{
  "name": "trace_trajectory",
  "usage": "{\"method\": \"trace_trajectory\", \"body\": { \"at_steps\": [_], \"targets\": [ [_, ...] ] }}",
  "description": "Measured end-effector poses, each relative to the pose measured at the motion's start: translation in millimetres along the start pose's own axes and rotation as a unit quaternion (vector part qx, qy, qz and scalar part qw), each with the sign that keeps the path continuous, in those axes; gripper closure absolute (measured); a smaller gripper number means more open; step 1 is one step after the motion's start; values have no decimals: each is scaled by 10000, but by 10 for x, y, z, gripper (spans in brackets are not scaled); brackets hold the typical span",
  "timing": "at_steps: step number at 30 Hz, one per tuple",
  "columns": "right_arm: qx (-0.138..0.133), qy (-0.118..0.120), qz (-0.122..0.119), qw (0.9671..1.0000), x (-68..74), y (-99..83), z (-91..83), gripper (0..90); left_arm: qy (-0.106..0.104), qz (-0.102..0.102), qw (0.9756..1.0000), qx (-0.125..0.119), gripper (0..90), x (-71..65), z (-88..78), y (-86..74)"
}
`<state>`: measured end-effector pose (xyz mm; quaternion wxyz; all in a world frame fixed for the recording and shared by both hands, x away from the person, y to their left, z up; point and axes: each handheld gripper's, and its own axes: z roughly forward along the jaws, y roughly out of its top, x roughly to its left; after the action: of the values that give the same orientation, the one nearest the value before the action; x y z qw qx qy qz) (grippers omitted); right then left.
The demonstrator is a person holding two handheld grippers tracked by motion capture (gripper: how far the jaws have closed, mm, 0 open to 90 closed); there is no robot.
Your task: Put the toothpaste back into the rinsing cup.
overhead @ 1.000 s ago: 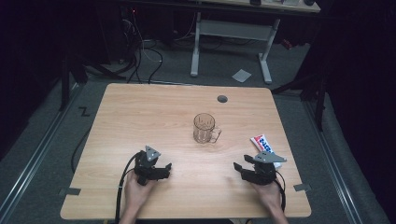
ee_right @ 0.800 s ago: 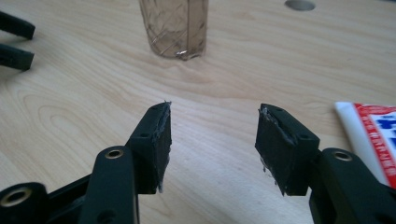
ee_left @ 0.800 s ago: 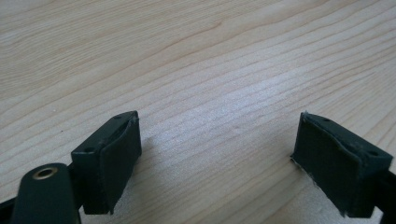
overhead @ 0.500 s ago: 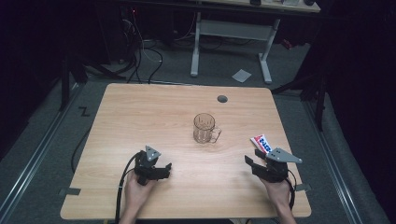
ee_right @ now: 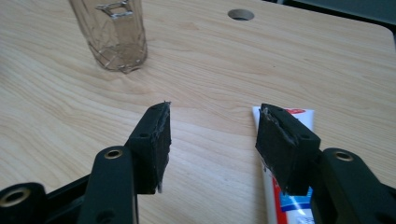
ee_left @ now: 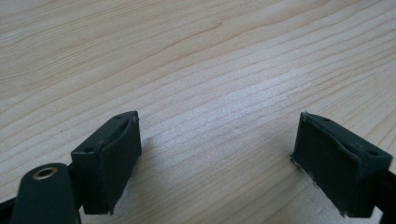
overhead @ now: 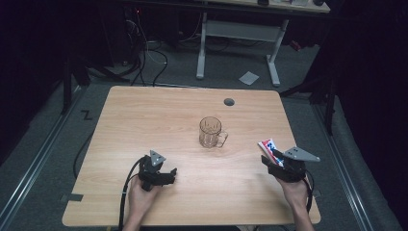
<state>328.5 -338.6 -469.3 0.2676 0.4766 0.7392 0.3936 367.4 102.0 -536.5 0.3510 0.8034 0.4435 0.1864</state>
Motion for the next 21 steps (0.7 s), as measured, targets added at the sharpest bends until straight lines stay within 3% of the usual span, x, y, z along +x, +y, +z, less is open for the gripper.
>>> {"method": "trace_trajectory", "body": {
  "at_steps": [10, 21],
  "targets": [
    [421, -435, 84, 9981, -238, 49, 95, 421, 7, -6, 10000, 1, 154, -2, 0, 0],
    [987, -533, 193, 9935, -411, 99, 349, 388, 11, -5, 10000, 3, 154, -2, 0, 1]
  ]
}}
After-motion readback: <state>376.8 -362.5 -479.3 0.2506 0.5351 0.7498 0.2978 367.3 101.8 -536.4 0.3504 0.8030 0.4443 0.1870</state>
